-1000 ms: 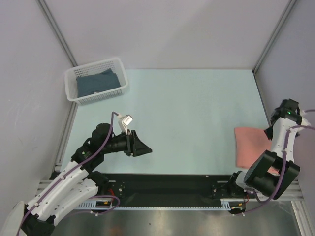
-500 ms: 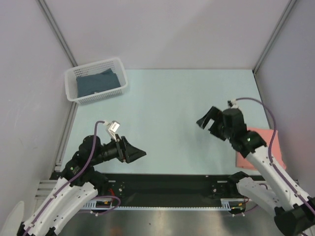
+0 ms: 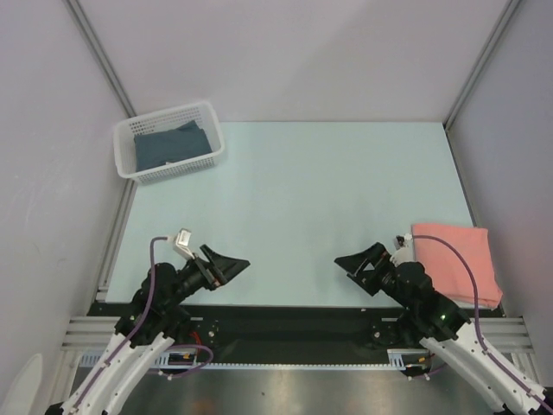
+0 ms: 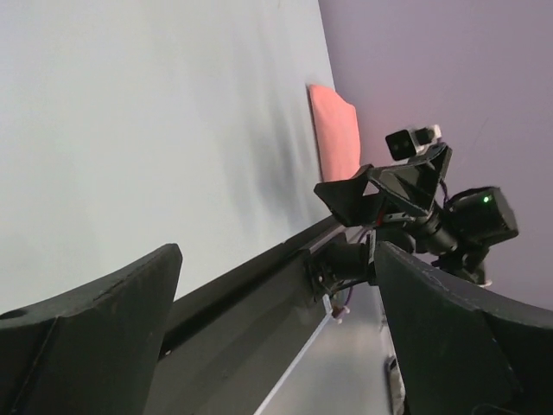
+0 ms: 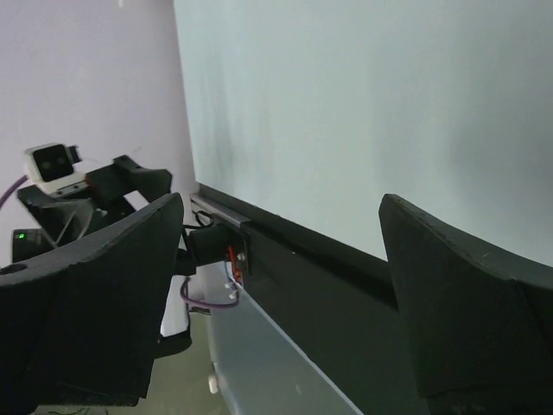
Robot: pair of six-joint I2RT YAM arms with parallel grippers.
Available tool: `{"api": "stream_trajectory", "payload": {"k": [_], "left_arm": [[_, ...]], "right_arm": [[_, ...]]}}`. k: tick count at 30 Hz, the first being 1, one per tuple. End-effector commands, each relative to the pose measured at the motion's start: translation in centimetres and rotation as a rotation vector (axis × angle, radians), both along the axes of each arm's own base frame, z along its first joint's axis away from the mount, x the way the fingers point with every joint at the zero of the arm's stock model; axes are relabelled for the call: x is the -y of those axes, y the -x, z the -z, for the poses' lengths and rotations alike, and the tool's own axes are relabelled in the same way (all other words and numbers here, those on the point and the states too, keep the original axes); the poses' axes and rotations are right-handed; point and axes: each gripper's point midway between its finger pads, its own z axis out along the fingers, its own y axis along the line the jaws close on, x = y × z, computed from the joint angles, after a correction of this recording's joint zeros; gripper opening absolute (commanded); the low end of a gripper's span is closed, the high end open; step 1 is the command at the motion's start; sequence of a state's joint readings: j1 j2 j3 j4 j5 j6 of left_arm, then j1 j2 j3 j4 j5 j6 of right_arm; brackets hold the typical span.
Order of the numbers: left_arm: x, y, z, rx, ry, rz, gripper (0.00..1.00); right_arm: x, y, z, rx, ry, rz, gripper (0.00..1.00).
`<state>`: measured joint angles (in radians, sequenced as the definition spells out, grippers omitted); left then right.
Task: Fold and stack the t-shirts
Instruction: Reset both grippers
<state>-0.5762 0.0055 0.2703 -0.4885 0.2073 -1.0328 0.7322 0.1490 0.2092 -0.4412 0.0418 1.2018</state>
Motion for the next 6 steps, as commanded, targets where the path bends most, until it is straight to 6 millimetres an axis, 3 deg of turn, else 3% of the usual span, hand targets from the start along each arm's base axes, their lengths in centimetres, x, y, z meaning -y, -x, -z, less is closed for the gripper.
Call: {"api": "stream_trajectory", "payload": {"k": [1,2,3,4,5,6], "left_arm": [[0.4,-0.1,-3.7,0.106,0.208,-0.010,1.00],[0.9,-0.1,-3.0,0.090,0.213,0.015,1.00],[1.2,-0.1,-3.9,0.104,0.273,0.024,1.00],[1.7,-0.3,-3.0,0.074,0.299,0.039,1.00],[2.3,0.5,-4.7,0.092,0.397,0.104,1.00],[2.6,0.8,-5.4,0.099,0.456,0.133,1.00]], "right_arm": [[-0.3,-0.4,-1.3,0.034,-0.115,0.030,1.00],[-0.6,-0.3,-1.3,0.044,-0.125,0.015,1.00],[-0.9,-0.5,-1.1,0.054,-0.144,0.009,1.00],[-1.1,-0.5,-1.0,0.052,-0.158,0.006,1.00],[-1.6,-0.3,-1.2,0.054,-0.179,-0.022,1.00],[-2.6,-0.2,-2.6,0.117,-0.237,-0.070,1.00]]}}
